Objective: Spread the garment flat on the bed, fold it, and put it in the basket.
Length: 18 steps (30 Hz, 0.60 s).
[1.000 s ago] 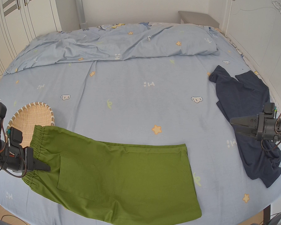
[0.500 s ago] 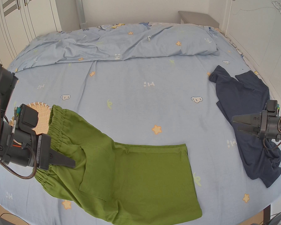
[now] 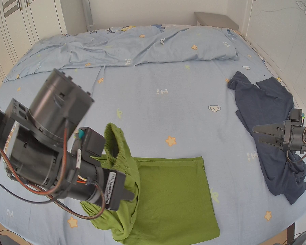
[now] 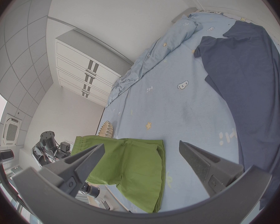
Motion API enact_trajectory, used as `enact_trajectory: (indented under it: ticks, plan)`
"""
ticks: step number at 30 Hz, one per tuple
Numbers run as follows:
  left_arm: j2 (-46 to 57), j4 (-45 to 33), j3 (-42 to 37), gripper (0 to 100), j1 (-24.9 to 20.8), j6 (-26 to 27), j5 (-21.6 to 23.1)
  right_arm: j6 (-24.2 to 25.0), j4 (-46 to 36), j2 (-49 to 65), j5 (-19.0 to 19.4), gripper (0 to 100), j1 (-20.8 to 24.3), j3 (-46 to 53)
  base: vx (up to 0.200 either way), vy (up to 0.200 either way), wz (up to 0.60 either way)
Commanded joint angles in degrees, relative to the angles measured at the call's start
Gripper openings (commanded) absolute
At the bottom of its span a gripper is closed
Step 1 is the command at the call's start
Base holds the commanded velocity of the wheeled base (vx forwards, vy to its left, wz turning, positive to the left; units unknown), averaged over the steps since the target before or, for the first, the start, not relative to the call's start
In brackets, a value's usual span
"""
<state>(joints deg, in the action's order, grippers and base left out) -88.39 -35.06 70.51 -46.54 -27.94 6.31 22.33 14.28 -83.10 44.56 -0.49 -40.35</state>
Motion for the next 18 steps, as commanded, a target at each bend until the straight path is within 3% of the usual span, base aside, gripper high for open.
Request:
enact_trajectory:
  ticks: [1, 8, 18]
  plan:
    - [-3.8, 0.7, 0.8, 0, -3.1, 0.2, -0.3, 0.0, 0.1, -0.4, 0.0, 100, 0.1, 0.0, 0.000, 0.000, 0.00]
    - [-7.2, 4.1, 2.4, 0, -8.3, 0.2, -0.3, -0.1, 0.1, -0.9, 0.0, 100, 0.1, 0.0, 0.000, 0.000, 0.00]
    - [-11.4, 7.6, 1.6, 0, -9.1, 0.3, -0.3, -0.1, 0.2, -1.5, 0.0, 100, 0.3, 0.1, 0.000, 0.000, 0.00]
